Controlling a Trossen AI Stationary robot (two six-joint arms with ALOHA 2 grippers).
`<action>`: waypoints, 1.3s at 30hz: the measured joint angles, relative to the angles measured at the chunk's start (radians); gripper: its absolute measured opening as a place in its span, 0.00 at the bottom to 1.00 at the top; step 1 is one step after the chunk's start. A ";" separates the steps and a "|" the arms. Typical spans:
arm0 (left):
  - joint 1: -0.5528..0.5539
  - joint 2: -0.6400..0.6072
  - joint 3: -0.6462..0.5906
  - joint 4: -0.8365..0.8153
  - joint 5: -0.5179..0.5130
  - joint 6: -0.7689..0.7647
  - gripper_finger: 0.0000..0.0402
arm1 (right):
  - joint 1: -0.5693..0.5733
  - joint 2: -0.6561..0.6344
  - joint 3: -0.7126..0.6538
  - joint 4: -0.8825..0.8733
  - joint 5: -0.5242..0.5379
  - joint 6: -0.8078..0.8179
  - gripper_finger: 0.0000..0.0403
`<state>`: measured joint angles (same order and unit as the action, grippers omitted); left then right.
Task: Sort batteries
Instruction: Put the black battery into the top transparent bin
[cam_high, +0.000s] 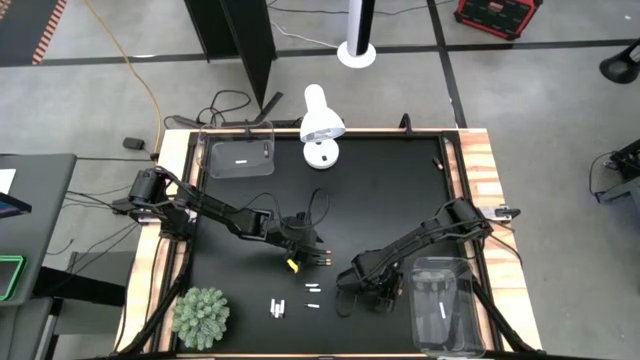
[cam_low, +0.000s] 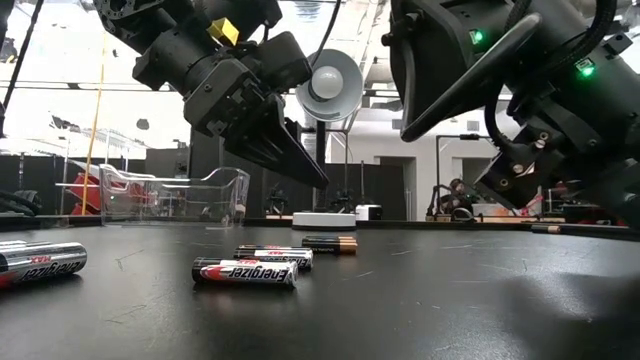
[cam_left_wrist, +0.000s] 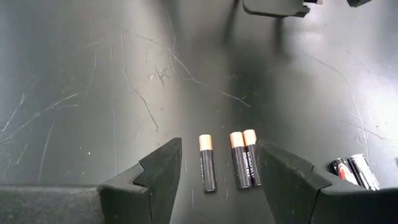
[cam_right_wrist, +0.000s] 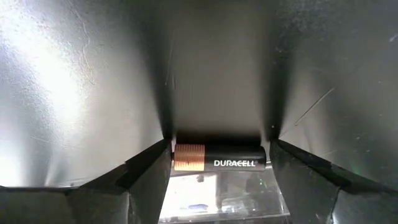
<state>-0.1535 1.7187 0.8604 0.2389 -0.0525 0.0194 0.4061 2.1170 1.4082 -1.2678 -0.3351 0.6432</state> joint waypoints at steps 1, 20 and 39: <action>0.000 0.000 0.000 0.000 0.000 0.002 0.49 | 0.000 0.000 0.000 0.000 0.000 0.000 0.72; 0.000 0.000 0.000 -0.010 0.000 0.003 0.49 | 0.002 -0.002 -0.006 0.022 -0.029 0.014 0.71; 0.000 0.000 0.000 -0.012 0.000 0.003 0.49 | 0.006 -0.002 -0.006 0.025 -0.059 0.023 0.75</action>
<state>-0.1535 1.7187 0.8604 0.2264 -0.0525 0.0223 0.4118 2.1151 1.4021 -1.2431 -0.3943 0.6659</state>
